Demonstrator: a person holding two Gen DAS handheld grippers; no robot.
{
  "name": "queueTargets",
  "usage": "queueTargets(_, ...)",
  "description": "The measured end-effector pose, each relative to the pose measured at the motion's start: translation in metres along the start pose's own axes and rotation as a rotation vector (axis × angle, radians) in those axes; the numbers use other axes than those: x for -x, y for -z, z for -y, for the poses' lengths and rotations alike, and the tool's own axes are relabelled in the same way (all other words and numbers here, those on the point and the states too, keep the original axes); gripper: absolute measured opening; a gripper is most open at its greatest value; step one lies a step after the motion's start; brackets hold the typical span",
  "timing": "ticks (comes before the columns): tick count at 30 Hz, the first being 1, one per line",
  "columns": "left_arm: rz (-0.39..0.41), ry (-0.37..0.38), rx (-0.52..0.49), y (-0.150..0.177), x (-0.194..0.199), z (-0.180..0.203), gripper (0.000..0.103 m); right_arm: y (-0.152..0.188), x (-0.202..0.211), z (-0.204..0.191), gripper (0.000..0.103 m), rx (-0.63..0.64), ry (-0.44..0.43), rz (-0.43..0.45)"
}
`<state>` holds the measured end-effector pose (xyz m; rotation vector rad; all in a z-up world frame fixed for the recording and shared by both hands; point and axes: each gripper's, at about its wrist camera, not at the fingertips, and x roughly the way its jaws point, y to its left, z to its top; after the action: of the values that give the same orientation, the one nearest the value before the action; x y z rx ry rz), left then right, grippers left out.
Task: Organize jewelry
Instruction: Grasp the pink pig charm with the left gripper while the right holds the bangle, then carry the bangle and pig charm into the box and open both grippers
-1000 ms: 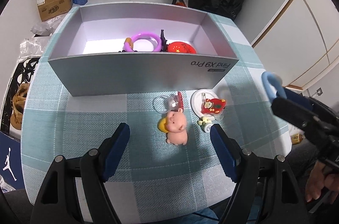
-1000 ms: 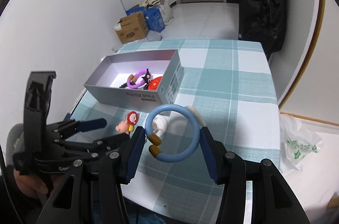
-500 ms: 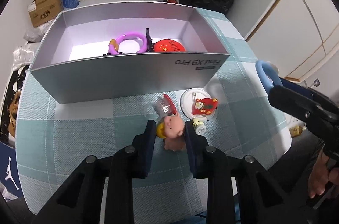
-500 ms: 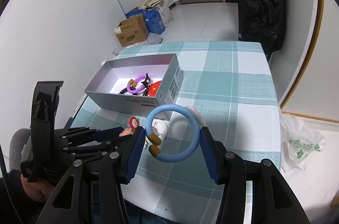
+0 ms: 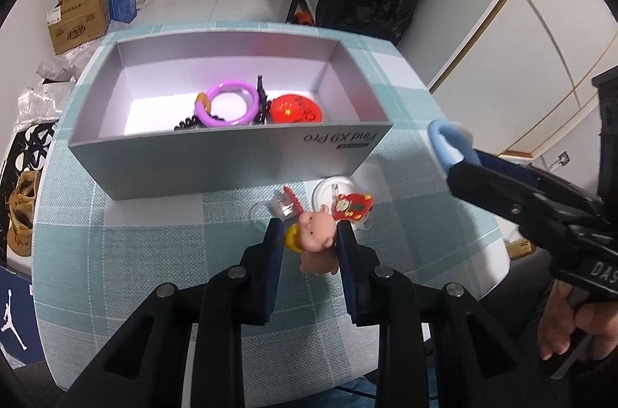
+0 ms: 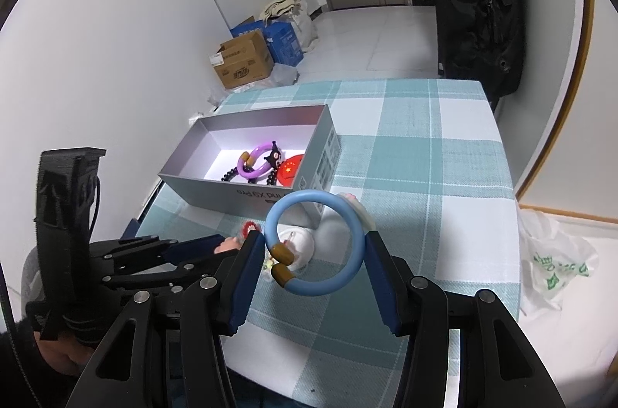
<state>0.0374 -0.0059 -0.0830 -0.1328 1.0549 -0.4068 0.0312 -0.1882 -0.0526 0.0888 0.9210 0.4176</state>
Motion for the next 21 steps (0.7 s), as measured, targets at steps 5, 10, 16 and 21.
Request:
queueTargets(5, 0.04, 0.013, 0.007, -0.005, 0.009, 0.002, 0.022, -0.007, 0.0, -0.003, 0.052, -0.008, -0.018, 0.013)
queueTargets(10, 0.083, 0.034, 0.02, -0.014, 0.019, -0.002, 0.022, -0.019, -0.003, -0.01, 0.052, 0.0, -0.029, 0.034)
queueTargets(16, 0.151, 0.039, 0.039, -0.034, 0.029, -0.01, 0.022, -0.034, -0.009, -0.014, 0.052, -0.013, -0.044, 0.036)
queueTargets(21, 0.178, 0.046, 0.07, -0.049, 0.035, -0.022, 0.022, -0.047, -0.015, -0.02, 0.052, 0.007, -0.059, 0.041)
